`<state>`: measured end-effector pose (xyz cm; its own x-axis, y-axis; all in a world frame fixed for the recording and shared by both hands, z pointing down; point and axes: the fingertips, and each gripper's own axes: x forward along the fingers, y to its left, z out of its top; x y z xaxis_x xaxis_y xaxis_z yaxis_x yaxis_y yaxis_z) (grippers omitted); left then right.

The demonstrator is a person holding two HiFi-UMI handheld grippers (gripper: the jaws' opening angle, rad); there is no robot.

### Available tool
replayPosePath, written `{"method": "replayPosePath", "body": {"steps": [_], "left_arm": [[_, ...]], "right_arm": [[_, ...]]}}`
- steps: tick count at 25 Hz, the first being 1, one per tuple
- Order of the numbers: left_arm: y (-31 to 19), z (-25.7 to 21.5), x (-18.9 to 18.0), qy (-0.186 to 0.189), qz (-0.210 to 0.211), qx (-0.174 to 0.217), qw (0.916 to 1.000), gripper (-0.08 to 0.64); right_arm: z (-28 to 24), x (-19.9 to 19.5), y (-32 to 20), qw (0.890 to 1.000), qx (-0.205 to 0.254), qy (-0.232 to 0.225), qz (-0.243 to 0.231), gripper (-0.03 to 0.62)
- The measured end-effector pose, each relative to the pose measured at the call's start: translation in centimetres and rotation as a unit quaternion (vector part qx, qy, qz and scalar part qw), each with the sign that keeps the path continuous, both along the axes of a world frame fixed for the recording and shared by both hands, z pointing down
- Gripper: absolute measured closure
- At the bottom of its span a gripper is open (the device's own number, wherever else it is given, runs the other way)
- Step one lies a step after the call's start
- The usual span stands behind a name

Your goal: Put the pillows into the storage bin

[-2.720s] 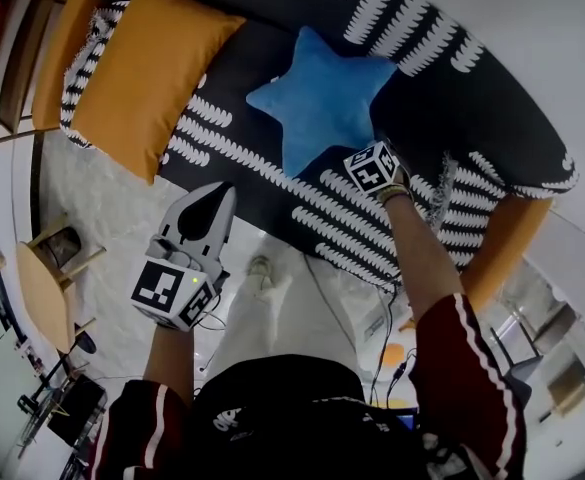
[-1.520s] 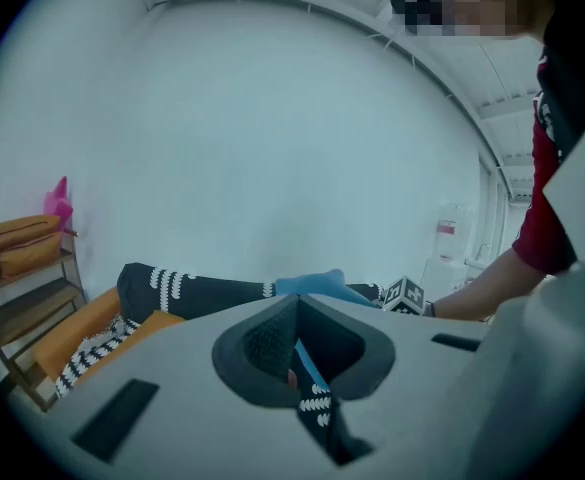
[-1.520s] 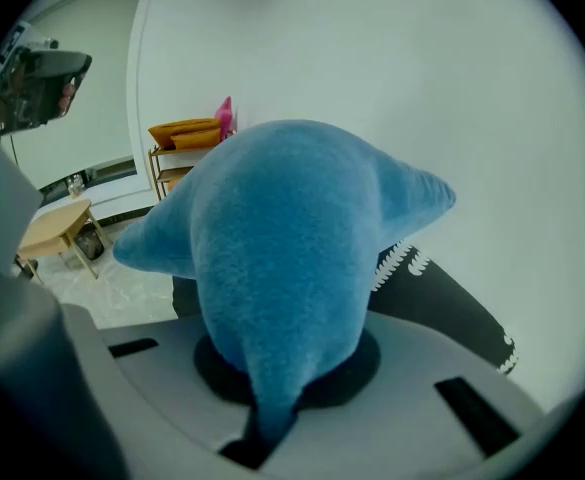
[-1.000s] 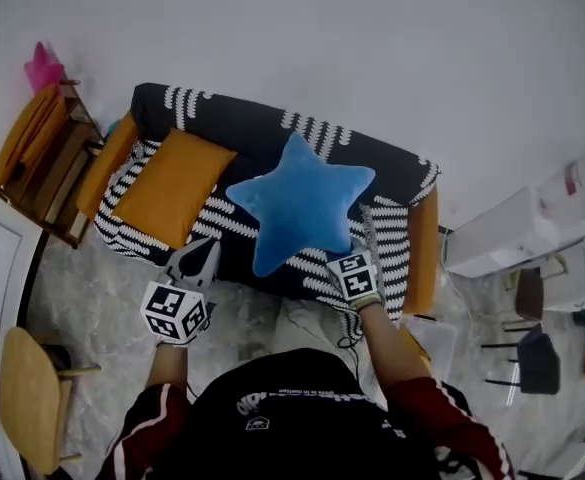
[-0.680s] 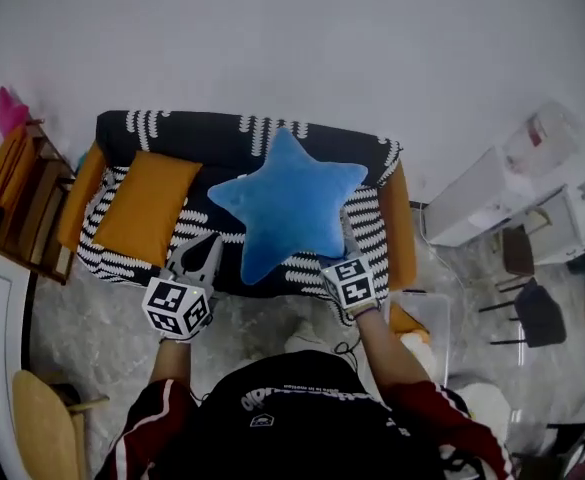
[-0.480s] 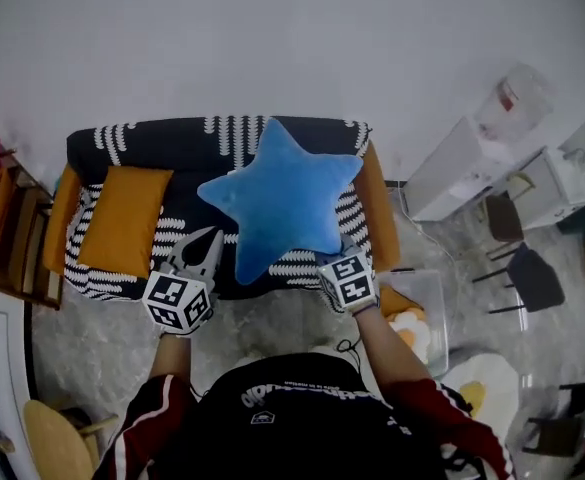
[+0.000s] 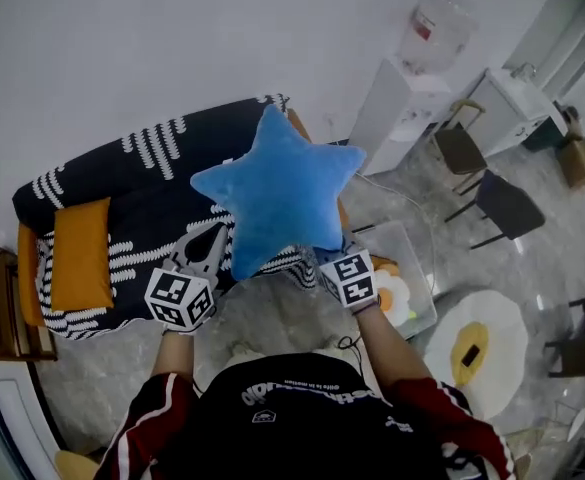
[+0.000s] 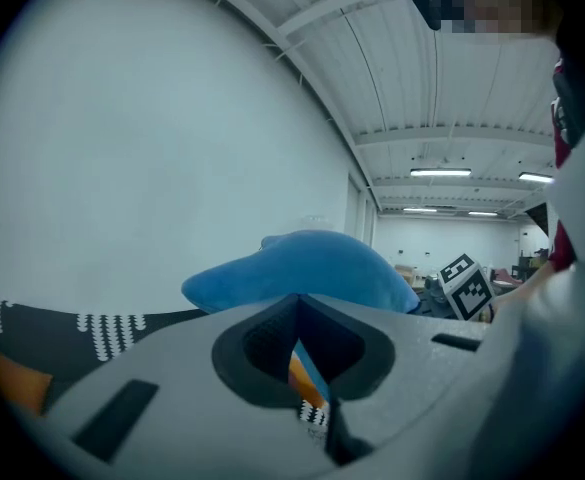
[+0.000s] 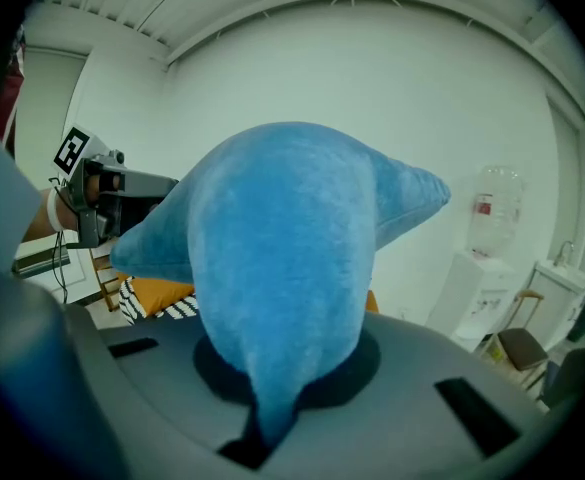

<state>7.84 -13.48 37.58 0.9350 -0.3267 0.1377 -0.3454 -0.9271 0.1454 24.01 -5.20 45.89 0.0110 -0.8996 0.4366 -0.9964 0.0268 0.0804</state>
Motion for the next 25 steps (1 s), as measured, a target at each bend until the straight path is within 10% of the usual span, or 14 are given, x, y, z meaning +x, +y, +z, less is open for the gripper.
{"method": "replayPosePath", "body": {"steps": [13, 25], "left_arm": [[12.6, 2.6, 19.9, -0.041, 0.146, -0.011, 0.9884, 0.558], [22.1, 8.7, 30.2, -0.093, 0.220, -0.037, 0.9703, 0.558]], "right_arm": [[4.8, 17.6, 17.5, 0.987, -0.032, -0.023, 0.157, 0.575], [15.8, 25.5, 31.7, 0.957, -0.097, -0.081, 0.263, 0.575]]}}
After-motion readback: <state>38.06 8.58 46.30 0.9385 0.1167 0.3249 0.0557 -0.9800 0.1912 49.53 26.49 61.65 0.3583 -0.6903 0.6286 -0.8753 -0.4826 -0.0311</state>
